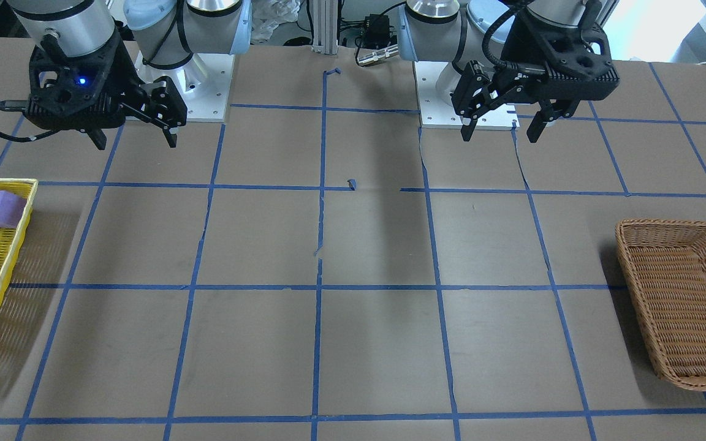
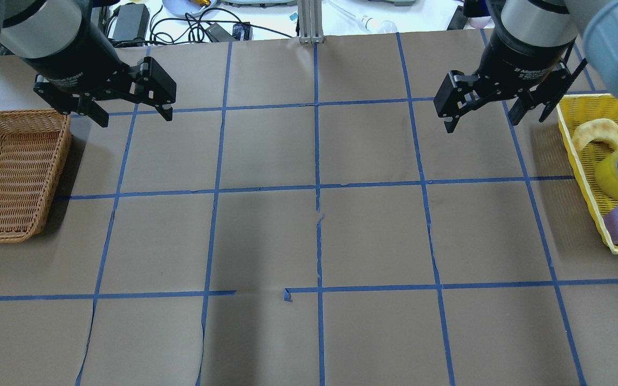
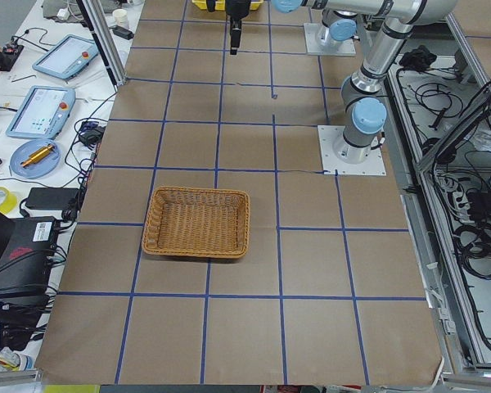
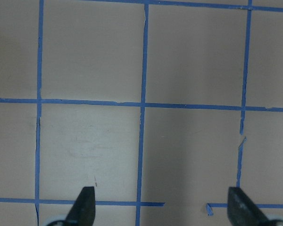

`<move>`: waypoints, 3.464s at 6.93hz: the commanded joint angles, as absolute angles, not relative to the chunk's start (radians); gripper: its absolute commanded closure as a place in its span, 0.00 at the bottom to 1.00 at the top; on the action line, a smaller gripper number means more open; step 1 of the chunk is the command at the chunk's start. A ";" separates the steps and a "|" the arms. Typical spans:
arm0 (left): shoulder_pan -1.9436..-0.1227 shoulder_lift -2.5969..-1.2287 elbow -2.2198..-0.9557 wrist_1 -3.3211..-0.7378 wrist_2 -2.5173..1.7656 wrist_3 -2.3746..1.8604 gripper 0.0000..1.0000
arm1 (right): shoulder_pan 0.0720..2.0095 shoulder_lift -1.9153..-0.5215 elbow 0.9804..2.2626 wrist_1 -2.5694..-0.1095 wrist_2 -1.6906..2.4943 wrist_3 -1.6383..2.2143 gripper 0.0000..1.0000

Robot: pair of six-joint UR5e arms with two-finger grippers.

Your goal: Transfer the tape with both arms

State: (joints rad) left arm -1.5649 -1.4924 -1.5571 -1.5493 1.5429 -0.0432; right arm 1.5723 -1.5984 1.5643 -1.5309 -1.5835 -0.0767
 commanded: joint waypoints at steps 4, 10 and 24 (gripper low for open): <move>-1.551 -1.491 -1.557 -1.549 1.542 -0.041 0.00 | 1.569 -1.629 1.548 -1.528 -1.589 -0.077 0.00; -1.551 -1.488 -1.557 -1.549 1.543 -0.041 0.00 | 1.577 -1.631 1.571 -1.526 -1.585 -0.063 0.00; -1.551 -1.488 -1.557 -1.549 1.543 -0.041 0.00 | 0.913 -1.076 1.620 -2.086 -1.641 -0.417 0.00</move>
